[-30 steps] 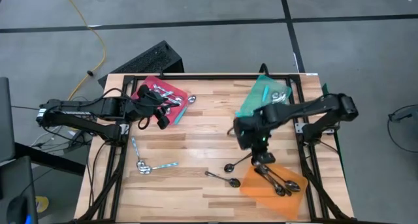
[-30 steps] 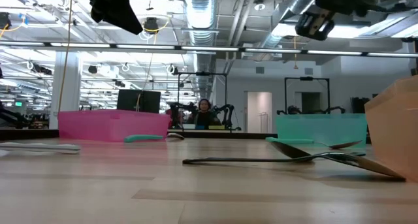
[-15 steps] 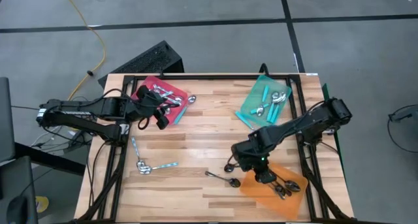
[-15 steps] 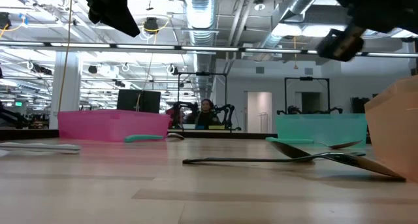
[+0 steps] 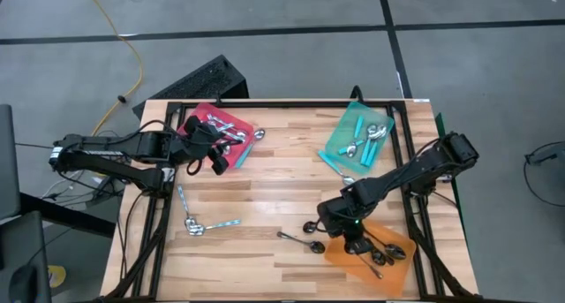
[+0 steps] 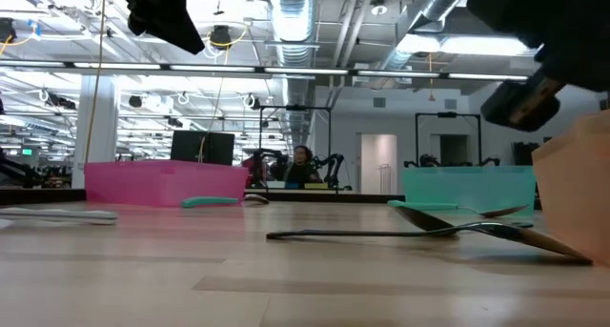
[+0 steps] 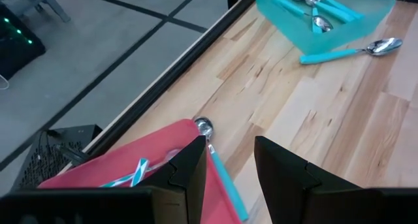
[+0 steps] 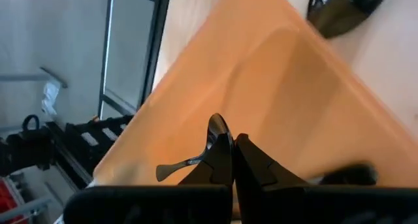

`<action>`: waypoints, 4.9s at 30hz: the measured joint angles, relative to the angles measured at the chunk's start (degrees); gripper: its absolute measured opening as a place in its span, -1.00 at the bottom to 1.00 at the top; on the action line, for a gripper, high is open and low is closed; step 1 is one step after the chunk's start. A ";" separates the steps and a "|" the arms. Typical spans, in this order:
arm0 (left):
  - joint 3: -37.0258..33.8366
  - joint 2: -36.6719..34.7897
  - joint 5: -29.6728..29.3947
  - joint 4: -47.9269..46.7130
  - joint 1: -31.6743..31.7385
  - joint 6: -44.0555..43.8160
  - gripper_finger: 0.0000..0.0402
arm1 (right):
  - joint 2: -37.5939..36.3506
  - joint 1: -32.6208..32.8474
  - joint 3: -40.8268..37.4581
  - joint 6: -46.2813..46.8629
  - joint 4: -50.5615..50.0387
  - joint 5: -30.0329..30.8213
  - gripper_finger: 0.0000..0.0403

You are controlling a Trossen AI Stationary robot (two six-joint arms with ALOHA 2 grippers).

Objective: Sort silverware by color (type)
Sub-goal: Put the black spoon into the orange bin, then put the blue patterned spoon into the red bin

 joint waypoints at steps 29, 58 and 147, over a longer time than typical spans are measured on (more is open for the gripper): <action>-0.02 0.02 -1.95 0.24 0.00 -2.92 -0.43 | 0.69 -0.75 -11.70 -4.52 12.04 0.91 -0.89; -0.02 0.02 -3.43 1.07 0.02 -4.02 -0.43 | 0.63 -1.45 -18.58 1.49 15.78 4.62 -0.70; -0.02 0.02 11.72 0.48 -0.02 -4.33 -0.43 | 0.50 -22.26 37.72 -13.93 -17.29 29.24 -0.08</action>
